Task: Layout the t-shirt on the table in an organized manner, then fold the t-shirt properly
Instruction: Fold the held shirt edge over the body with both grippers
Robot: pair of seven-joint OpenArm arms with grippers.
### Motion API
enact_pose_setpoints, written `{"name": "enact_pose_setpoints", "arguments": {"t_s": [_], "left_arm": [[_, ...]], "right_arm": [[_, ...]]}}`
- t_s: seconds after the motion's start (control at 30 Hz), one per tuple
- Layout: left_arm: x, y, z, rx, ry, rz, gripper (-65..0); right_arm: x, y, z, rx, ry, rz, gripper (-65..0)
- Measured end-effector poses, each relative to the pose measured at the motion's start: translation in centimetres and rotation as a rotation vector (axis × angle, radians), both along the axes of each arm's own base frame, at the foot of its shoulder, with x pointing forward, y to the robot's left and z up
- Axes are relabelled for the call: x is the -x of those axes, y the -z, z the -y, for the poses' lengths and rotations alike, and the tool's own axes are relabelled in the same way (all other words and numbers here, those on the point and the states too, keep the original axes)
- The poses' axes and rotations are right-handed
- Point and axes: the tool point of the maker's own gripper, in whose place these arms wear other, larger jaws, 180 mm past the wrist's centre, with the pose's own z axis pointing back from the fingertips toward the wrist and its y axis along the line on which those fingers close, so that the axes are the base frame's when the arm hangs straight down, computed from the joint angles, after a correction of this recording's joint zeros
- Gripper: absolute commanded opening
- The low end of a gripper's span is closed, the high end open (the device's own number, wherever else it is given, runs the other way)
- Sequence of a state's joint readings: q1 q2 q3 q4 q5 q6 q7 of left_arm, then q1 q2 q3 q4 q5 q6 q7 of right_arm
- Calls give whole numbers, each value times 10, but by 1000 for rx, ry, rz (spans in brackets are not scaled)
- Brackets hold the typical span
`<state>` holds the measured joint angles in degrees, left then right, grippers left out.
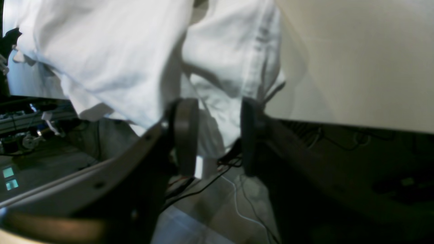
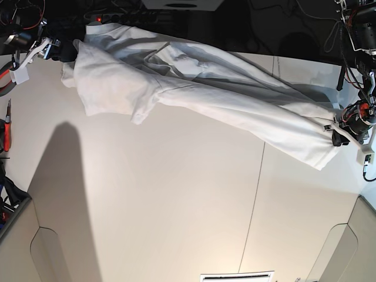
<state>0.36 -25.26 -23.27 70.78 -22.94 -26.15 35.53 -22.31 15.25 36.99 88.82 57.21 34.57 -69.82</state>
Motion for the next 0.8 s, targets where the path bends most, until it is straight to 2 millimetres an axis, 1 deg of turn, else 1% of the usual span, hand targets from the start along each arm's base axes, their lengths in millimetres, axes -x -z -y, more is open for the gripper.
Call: {"name": "enact_pose_setpoints", "arguments": {"t_s": [0.1, 0.2, 0.3, 0.37, 0.4, 0.5, 0.67, 0.8], "left_arm": [[-10, -10, -2, 17, -17, 39, -480], [-20, -24, -10, 21, -44, 80, -480], [-29, -44, -19, 14, -68, 137, -480], [-34, -58, -22, 13, -73, 179, -480], [-35, -62, -22, 10, -71, 188, -480], [-34, -62, -20, 7, -64, 167, -480], [-26, -52, -19, 12, -58, 99, -480], [-27, -53, -18, 20, -58, 102, -480]], "right_arm": [[-1, -1, 0, 2, 0, 5, -439], [-1, -1, 0, 4, -2, 3, -439], [-4, -5, -1, 13, -12, 19, -440], [-7, -9, -1, 20, -20, 34, -440], [-9, -11, -1, 24, -24, 43, -440], [-12, -15, -2, 33, -33, 57, -439], [-14, -19, -3, 39, -40, 70, -439], [-14, -19, -3, 39, -40, 70, -439]]}}
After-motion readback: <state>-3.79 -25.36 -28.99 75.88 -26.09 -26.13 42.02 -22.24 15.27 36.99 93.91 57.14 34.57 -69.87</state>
